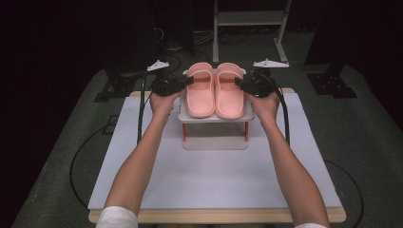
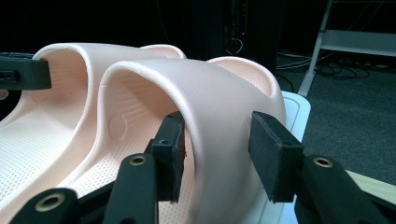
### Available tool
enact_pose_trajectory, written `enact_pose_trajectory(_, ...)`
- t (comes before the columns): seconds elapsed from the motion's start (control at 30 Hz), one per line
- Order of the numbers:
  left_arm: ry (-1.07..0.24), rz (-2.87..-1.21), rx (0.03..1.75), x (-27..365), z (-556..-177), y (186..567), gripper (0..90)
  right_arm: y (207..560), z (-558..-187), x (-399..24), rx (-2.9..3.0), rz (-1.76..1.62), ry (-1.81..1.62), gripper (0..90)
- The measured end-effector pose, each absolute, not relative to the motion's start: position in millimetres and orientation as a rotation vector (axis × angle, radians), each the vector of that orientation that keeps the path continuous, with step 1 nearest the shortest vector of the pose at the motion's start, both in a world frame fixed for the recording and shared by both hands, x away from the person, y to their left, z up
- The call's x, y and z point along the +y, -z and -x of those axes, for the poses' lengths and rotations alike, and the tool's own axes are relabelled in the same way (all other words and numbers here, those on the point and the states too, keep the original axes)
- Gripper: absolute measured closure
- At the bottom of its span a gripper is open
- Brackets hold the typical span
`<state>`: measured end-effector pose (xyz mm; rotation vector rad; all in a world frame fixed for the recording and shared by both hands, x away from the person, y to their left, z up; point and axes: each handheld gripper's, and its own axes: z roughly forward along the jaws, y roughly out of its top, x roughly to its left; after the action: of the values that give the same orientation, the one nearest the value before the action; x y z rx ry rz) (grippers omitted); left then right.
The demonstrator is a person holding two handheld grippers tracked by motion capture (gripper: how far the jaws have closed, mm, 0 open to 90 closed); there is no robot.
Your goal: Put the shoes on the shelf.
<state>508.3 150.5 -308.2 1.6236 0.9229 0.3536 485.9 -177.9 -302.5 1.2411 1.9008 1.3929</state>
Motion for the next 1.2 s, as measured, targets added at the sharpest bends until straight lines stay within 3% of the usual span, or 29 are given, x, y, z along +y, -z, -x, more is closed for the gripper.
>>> enact_pose_trajectory(0.53, -0.363, -1.645, 0.924, 150.1, -512.8, 307.4, 59.0, 301.3, -493.3, -177.4, 1.9, -1.257, -1.381, 55.6)
enact_pose_trajectory(1.2, -0.388, -1.645, 0.897, 161.2, -493.1, 305.5, 48.6, 304.5, -476.3, -189.9, 1.919, -1.251, -1.42, 48.4)
